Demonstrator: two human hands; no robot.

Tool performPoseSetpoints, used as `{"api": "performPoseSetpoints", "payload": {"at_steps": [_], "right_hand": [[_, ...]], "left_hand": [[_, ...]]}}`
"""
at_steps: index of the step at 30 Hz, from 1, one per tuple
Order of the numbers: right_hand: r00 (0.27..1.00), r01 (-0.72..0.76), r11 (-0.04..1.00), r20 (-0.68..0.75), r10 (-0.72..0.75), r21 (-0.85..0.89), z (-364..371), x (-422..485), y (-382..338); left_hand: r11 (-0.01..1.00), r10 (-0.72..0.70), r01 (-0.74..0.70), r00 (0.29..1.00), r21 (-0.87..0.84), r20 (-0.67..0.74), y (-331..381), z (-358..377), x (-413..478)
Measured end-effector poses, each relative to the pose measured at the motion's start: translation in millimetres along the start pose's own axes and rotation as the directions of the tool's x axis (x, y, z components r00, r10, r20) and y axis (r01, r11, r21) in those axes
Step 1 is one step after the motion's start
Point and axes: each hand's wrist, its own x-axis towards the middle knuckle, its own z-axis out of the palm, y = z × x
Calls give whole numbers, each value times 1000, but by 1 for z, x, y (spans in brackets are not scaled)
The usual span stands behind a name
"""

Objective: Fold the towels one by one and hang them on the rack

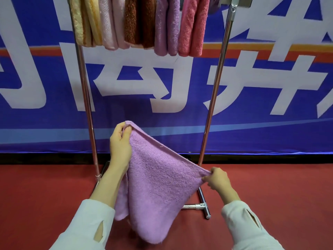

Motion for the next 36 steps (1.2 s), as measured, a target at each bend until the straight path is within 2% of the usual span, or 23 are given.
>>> {"api": "performPoseSetpoints", "payload": {"at_steps": [4,9,13,16,20,28,31,33,36], "right_hand": [[995,11,999,-99,-6,50,-11,6,-2],[919,76,988,-395,-17,134,-29,7,-6],[868,121,973,-497,-8,195,-38,4,-8],[840,153,946,-542,28,286,-43,-1,-11],[813,194,886,-574,95,421,-50,-8,-16],[812,261,780,-566,141,569,-54,-11,-20],[841,321,692,-531,105,646,-56,-6,-20],[875,353,598,-480,62,720,-60,-5,-19],[912,349,491,-410,18,798,-68,-8,-19]], "left_hand": [[994,12,-8,999,112,-35,-8,-7,-1],[979,9,4,998,203,-64,-21,-19,3],[936,36,6,993,351,-112,-26,-22,1],[918,-9,64,990,390,-142,-35,-26,1],[921,-83,146,979,360,-185,-41,-28,3],[945,-36,98,979,311,-199,-29,-25,0],[954,-48,106,977,282,-206,-30,-27,0],[957,-38,95,978,275,-207,-28,-27,-2],[957,-12,73,976,280,-216,-24,-26,-4]]}}
